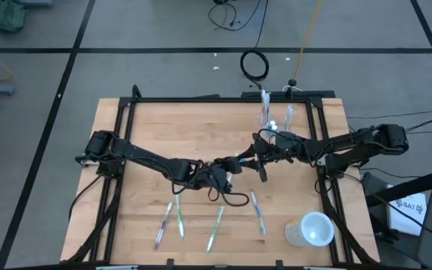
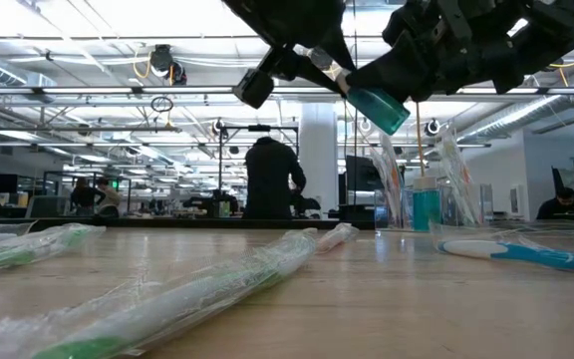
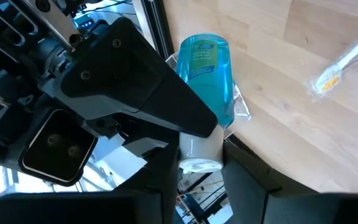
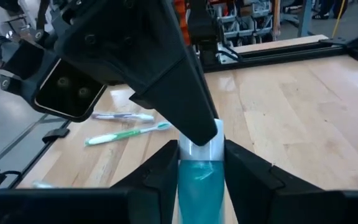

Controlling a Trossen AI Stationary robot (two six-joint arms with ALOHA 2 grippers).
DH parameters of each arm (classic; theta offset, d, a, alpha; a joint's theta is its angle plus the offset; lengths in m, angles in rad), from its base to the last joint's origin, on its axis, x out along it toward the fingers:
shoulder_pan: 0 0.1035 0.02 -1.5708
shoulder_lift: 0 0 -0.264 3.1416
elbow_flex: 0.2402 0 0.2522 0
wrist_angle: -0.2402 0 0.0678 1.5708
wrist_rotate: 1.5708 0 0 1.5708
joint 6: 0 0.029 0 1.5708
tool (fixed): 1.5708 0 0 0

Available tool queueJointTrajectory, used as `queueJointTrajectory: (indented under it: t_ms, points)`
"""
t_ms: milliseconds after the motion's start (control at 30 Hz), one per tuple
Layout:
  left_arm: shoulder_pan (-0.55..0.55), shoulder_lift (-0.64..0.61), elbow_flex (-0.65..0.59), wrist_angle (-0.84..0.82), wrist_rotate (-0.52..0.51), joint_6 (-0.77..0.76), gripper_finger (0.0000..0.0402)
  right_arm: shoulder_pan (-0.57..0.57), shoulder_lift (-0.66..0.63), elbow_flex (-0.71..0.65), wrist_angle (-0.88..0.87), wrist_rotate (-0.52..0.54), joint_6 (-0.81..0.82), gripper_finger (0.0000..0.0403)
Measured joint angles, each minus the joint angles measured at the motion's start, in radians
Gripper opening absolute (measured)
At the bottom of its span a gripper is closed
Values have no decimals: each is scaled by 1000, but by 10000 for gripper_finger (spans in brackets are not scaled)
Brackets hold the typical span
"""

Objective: Pick & Place toothbrushing station
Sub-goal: Put the blue mouthwash into the transparent organizer

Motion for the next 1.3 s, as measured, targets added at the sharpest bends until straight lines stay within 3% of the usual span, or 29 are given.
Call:
queueJointTrajectory:
  t_ms: [133,367,600,1067,1300]
  points:
    - [0,0,0,-2,-3,-7,111,-8,0,0,-1,-7,-1,91]
    - [0,0,0,-2,-4,-18,115,-9,0,1,-9,-7,-2,106]
    - [0,1,0,-4,-4,-79,118,-9,0,2,-18,-6,-1,92]
    - [-8,2,0,46,-45,-232,204,-16,-10,3,-29,-6,-5,97]
    - [-22,2,0,42,-131,-313,211,-47,-91,3,-146,0,-34,94]
